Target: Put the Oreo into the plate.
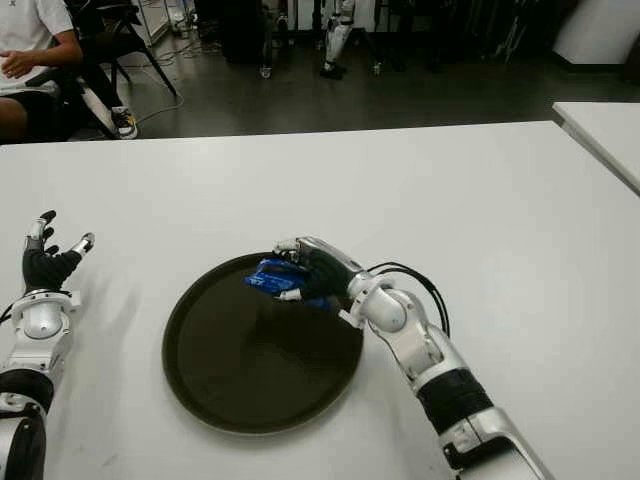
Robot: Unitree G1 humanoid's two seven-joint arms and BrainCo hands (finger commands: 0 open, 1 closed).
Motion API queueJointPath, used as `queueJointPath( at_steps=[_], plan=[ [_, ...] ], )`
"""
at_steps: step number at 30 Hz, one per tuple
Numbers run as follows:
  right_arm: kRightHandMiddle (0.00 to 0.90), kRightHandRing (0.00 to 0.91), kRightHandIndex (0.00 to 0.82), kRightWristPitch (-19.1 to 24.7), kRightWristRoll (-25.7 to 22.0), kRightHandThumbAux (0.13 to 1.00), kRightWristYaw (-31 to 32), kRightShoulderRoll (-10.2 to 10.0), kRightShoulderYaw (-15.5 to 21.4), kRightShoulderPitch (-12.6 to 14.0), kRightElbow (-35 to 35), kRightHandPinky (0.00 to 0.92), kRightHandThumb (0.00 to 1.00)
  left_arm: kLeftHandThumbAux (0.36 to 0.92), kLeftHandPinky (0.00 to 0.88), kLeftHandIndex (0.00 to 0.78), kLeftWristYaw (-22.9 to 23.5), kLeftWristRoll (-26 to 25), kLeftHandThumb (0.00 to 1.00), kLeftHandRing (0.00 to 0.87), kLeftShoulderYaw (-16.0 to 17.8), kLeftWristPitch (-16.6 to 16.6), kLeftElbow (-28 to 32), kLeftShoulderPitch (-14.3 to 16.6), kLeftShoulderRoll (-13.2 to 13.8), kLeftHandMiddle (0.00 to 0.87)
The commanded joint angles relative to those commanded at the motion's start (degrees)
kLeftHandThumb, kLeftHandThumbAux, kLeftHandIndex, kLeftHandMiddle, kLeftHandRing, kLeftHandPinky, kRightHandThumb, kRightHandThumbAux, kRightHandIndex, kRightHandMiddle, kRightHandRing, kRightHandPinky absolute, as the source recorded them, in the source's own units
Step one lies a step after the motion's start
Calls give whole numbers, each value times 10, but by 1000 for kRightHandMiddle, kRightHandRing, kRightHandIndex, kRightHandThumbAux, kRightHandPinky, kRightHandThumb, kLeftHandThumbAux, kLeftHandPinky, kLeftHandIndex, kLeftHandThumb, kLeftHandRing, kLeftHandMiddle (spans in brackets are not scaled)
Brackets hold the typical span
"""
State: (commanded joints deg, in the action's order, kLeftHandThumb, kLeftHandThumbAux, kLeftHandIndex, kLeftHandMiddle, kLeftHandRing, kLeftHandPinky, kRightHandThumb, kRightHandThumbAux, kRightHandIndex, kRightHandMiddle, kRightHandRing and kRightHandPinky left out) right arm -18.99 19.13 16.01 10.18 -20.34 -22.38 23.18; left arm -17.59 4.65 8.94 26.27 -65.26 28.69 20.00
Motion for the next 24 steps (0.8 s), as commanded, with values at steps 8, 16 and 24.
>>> queueJointPath(
  at_steps=[8, 16, 24],
  plan=[
    [832, 839, 725, 8, 1, 843, 7, -10, -5, 0, 2, 828, 354, 725, 0, 0, 6, -4, 0, 0, 2, 10, 2, -2, -2, 0],
    [819, 825, 712, 19, 2, 844, 14, -18, -8, 5, -6, 812, 359, 747, 1, 0, 3, -5, 0, 0, 3, 12, 2, -3, -3, 1],
    [814, 818, 713, 25, 0, 854, 18, -21, -10, 8, -12, 807, 334, 736, 0, 0, 3, -1, 0, 0, -1, 14, 2, -4, -2, 0]
  ],
)
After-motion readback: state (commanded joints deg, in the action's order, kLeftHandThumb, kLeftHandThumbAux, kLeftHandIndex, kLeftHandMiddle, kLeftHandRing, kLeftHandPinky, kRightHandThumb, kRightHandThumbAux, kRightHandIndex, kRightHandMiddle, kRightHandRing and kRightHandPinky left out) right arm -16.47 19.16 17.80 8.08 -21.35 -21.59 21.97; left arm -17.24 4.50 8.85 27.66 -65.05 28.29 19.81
